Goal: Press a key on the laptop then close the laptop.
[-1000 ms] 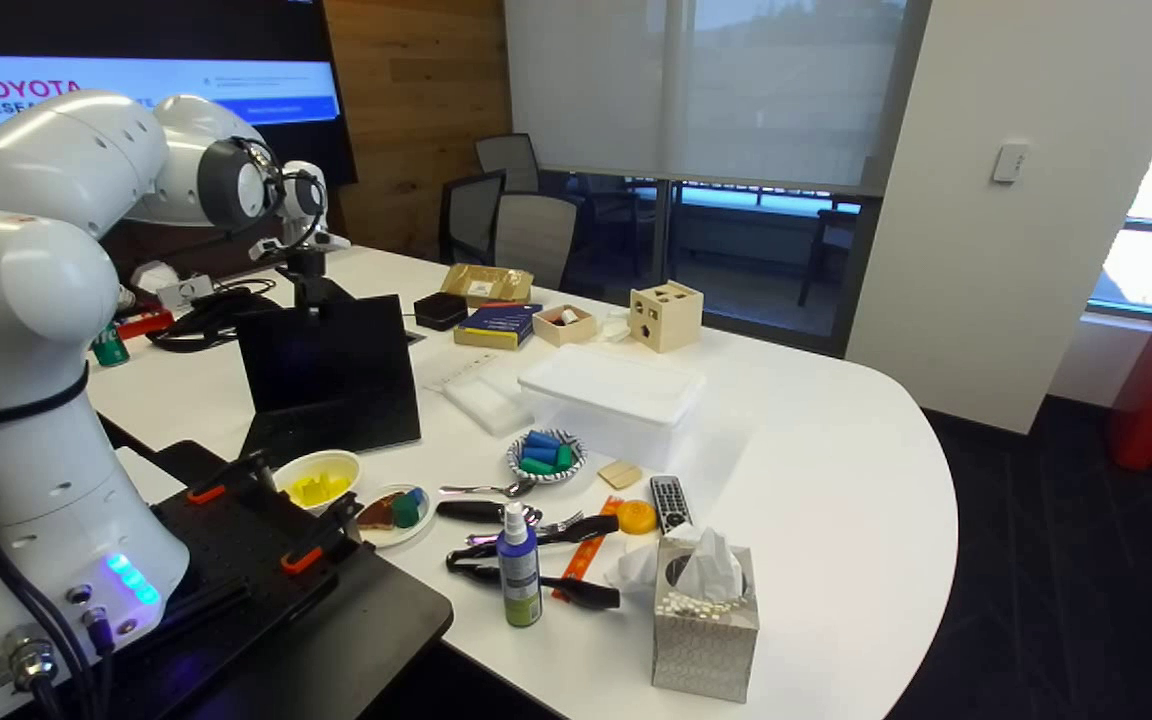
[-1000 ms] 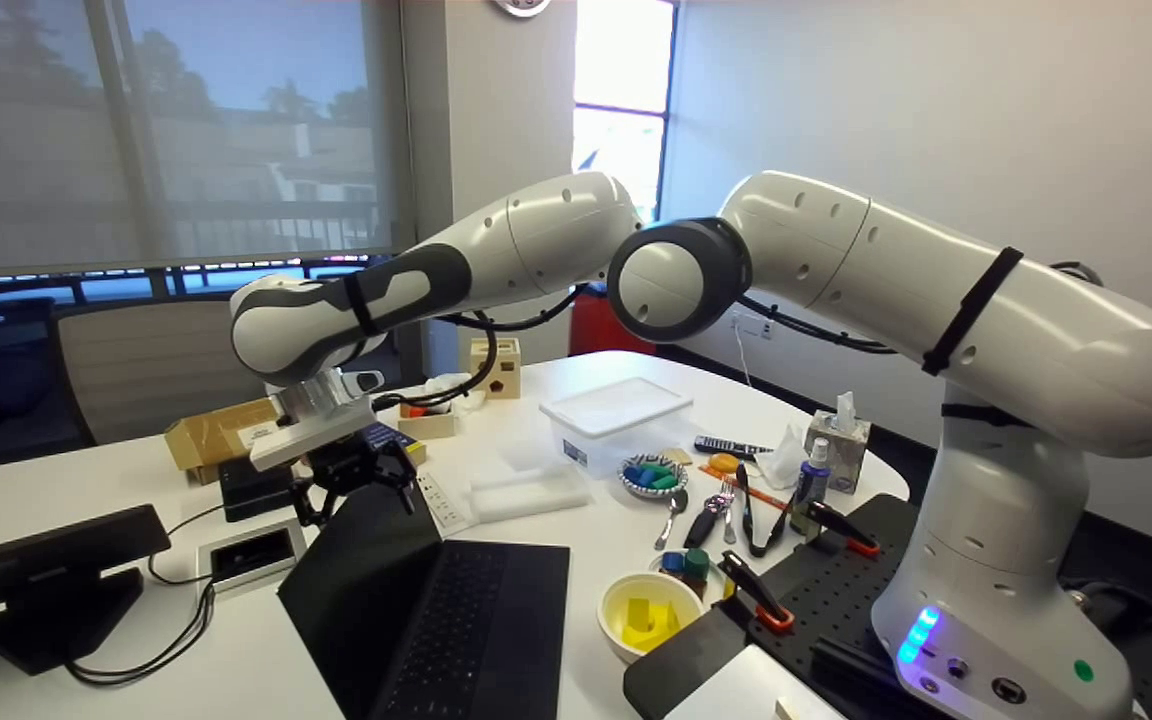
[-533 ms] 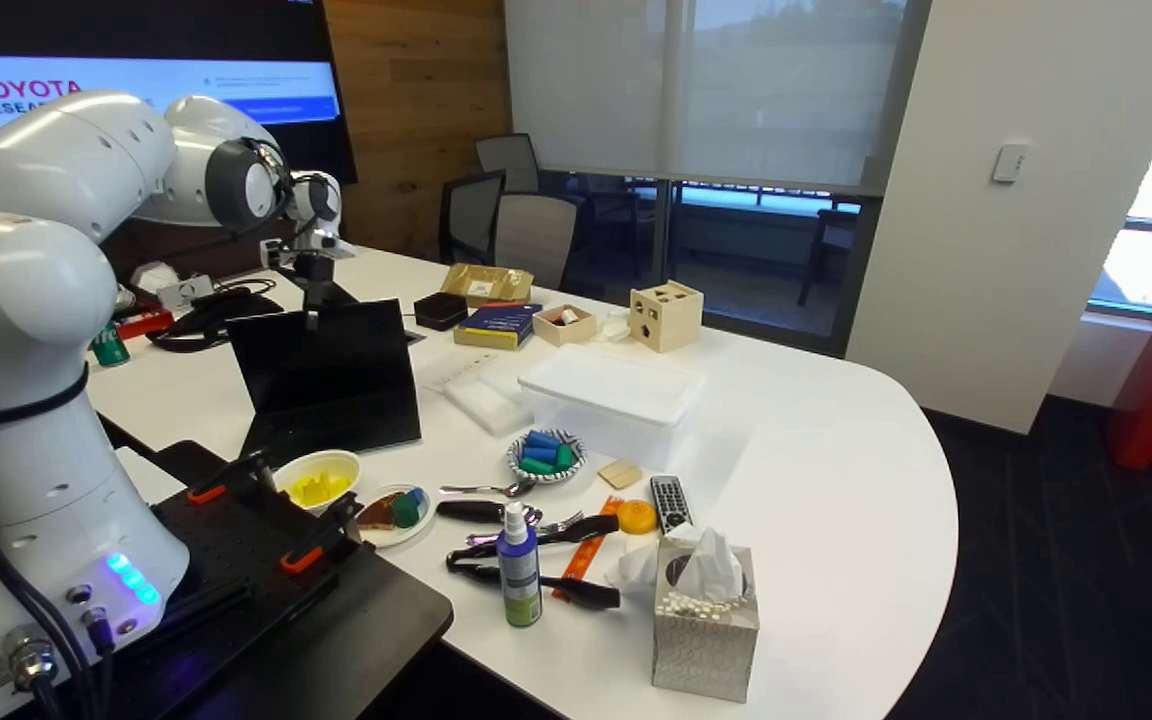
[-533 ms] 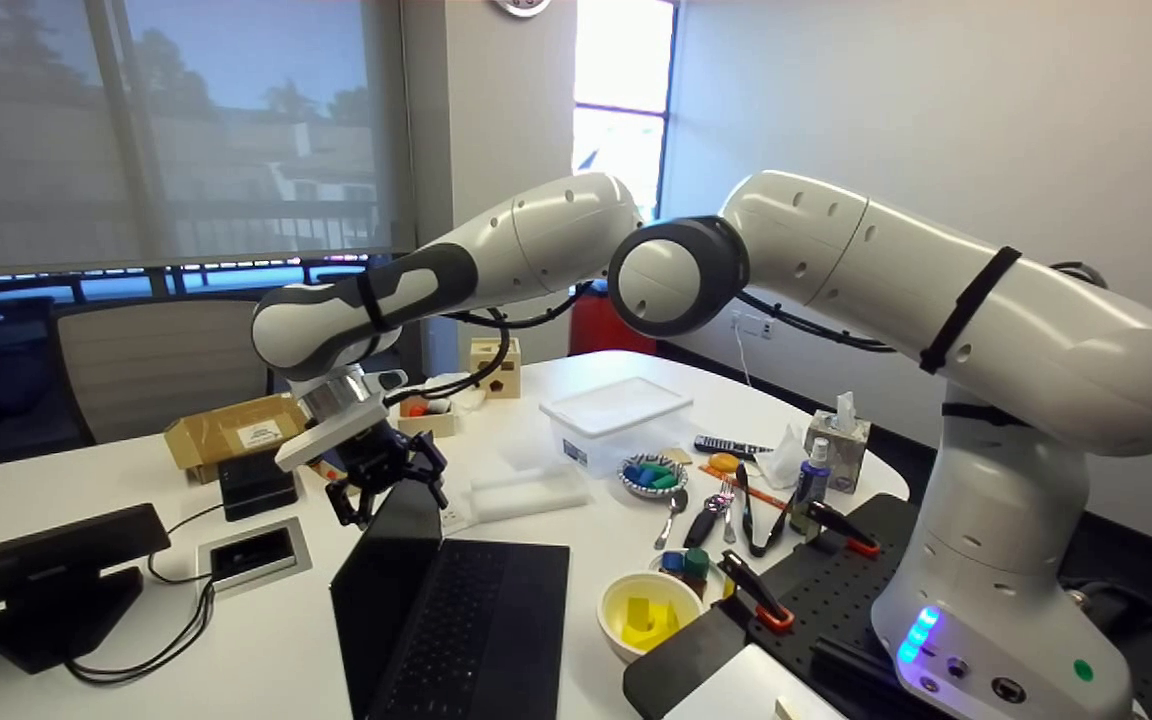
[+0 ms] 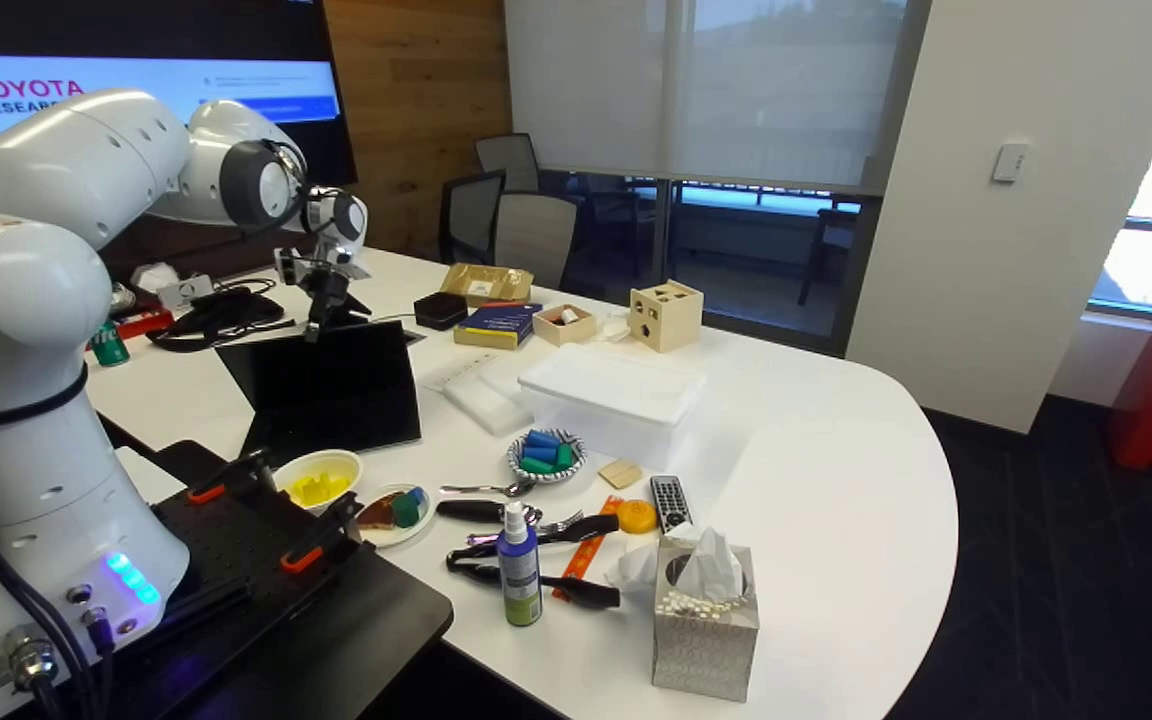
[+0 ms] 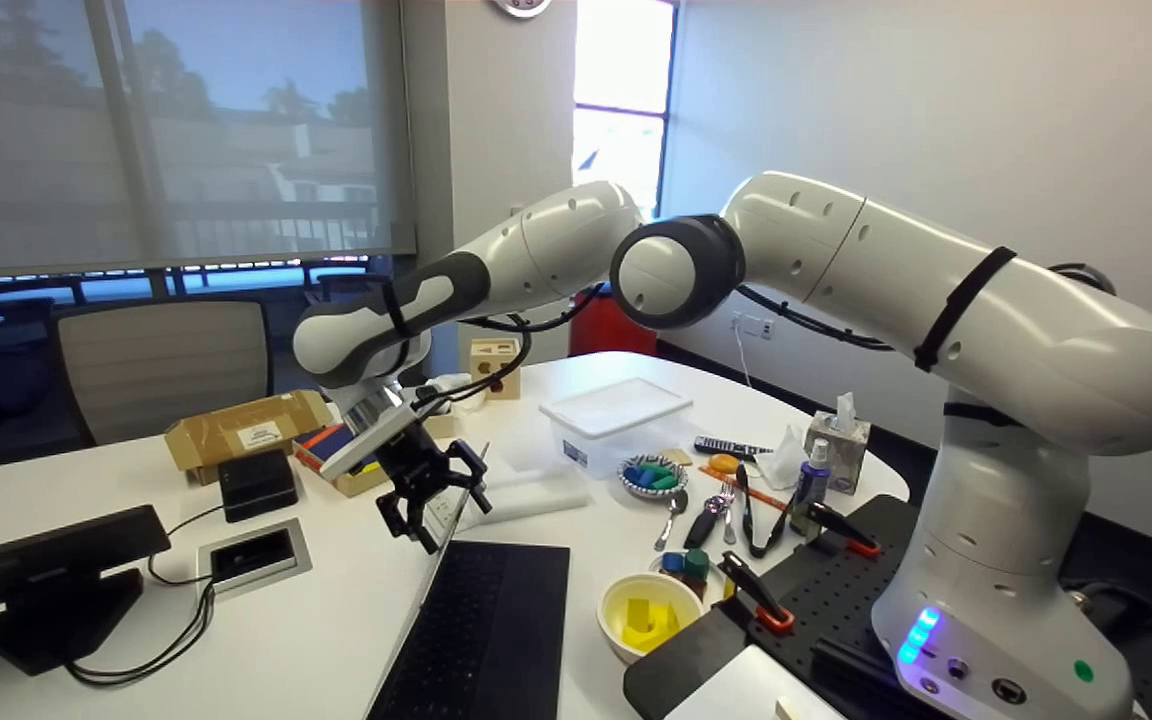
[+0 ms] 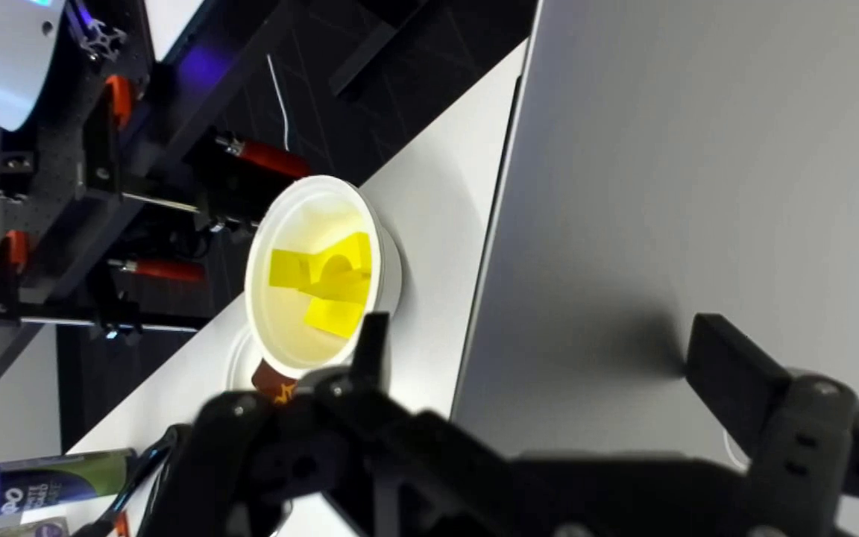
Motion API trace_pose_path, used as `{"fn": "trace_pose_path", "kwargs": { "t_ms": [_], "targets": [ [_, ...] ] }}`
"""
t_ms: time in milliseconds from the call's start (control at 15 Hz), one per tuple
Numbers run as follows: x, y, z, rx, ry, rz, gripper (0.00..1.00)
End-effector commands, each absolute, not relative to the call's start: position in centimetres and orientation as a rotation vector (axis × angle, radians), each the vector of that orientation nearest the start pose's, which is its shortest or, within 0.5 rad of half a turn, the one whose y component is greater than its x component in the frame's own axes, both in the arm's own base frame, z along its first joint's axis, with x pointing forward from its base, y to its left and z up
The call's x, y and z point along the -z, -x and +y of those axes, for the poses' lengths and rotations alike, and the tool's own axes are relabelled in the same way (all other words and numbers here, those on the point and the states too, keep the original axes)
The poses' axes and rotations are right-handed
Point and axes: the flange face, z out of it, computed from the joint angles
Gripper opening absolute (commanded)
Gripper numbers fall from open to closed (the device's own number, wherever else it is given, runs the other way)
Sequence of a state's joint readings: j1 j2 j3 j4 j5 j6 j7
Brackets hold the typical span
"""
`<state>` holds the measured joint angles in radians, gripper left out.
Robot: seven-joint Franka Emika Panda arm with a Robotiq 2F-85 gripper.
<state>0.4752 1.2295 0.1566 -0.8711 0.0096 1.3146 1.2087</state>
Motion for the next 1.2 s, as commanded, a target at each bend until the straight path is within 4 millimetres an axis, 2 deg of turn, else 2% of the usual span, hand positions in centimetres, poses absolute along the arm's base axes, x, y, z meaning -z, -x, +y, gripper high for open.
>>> {"fn": "trace_pose_path", "kwargs": {
  "t_ms": [0,200,600,1133],
  "targets": [
    [-9.3,-56.3,34.9,-1.292,3.280,1.087,1.00],
    [-6.2,-56.0,33.2,-1.344,3.283,1.029,1.00],
    [-2.9,-55.3,30.6,-1.471,3.249,1.009,1.00],
    [1.6,-55.1,30.2,-1.397,3.314,0.789,1.00]
  ]
}}
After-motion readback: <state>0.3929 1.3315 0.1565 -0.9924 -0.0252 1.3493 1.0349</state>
